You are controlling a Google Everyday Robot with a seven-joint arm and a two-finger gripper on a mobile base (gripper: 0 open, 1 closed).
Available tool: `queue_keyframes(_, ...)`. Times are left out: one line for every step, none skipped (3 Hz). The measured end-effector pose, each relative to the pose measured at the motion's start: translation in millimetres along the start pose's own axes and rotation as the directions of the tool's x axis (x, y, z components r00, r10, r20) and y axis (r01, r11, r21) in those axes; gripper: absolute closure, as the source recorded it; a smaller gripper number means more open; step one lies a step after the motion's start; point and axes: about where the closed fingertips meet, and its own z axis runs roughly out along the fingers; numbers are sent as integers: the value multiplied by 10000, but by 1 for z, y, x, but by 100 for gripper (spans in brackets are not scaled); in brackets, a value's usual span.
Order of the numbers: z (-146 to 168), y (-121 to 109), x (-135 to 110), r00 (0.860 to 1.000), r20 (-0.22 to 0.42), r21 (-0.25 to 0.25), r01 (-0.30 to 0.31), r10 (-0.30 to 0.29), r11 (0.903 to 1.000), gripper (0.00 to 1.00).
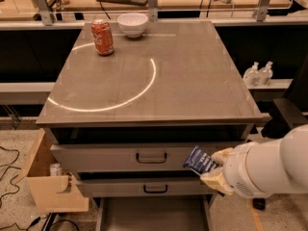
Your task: Pick rxbar blueberry from bottom drawer and place on counter
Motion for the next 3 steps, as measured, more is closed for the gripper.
queue_keyframes(-35,-30,-26,9994,-283,407,187,-175,9990,100)
queue_keyframes(-61,-68,-57,9984,-465,767,351,-316,9964,100)
queue_keyframes(-65,-106,-80,9963,-805,892,385,-313,9953,100)
